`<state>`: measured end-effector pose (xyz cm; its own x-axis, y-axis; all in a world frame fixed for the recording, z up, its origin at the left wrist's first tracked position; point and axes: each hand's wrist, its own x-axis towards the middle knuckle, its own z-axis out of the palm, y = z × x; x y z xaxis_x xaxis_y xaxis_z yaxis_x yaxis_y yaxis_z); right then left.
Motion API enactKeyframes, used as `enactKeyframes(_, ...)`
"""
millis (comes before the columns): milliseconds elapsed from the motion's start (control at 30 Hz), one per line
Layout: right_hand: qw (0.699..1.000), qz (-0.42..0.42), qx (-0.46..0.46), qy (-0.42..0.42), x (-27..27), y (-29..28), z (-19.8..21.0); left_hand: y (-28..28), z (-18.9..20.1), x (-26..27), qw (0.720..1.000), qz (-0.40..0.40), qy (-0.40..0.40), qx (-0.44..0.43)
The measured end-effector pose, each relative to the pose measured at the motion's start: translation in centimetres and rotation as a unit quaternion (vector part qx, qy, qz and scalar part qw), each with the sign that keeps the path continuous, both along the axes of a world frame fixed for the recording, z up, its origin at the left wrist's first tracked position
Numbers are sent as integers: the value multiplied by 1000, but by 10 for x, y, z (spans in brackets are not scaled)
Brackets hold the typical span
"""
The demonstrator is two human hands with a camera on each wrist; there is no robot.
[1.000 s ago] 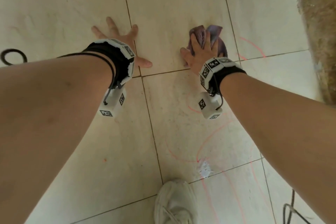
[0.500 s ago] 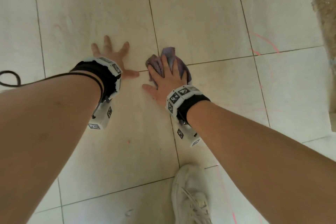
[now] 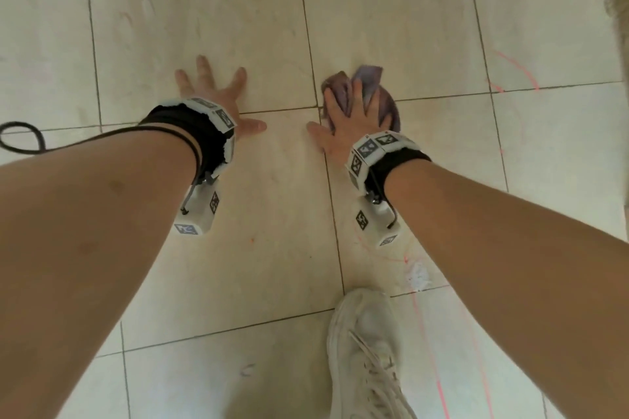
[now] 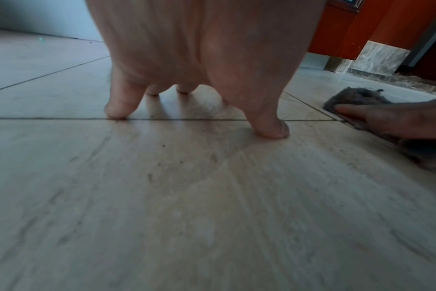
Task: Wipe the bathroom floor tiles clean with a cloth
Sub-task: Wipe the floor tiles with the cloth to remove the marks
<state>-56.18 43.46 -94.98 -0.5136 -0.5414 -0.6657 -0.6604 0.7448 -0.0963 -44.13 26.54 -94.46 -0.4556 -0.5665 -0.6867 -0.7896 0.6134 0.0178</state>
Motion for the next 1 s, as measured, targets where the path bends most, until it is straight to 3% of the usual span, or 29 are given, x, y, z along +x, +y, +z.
enactKeyframes(133, 992, 127, 2, -27, 50, 9, 2, 0, 2, 7, 999, -28, -10, -11)
enactKeyframes(233, 982, 185, 28, -36, 50, 43, 8, 0, 0, 9, 1000, -16, -16, -10)
enactKeyframes(300, 986, 155, 48, -28, 25, 62, 9, 2, 0, 10, 1000, -4, -24, -3)
enactKeyframes(367, 996, 70, 60, -5, -10, 63, 13, 6, 0, 9, 1000, 16, -19, 9)
enactKeyframes(500, 999, -33, 36, 11, -36, 21, 10, 9, -2, 9, 999, 36, -3, 14)
enactKeyframes(600, 1000, 28, 7, -12, -5, 6, 3, 10, -4, 11, 999, 34, 6, 6)
enactKeyframes(700, 991, 128, 6, -31, 28, 32, 4, 14, -5, 11, 999, 33, 4, 4)
enactKeyframes(767, 987, 152, 29, -32, 27, 61, 3, 16, -5, 9, 999, 36, -2, 1)
enactKeyframes(867, 991, 118, 61, -18, -3, 89, 7, 16, -2, 4, 999, 39, -7, 11)
enactKeyframes(1000, 999, 8, 43, 2, -23, 54, 2, 17, 2, -1, 998, 55, -9, 21)
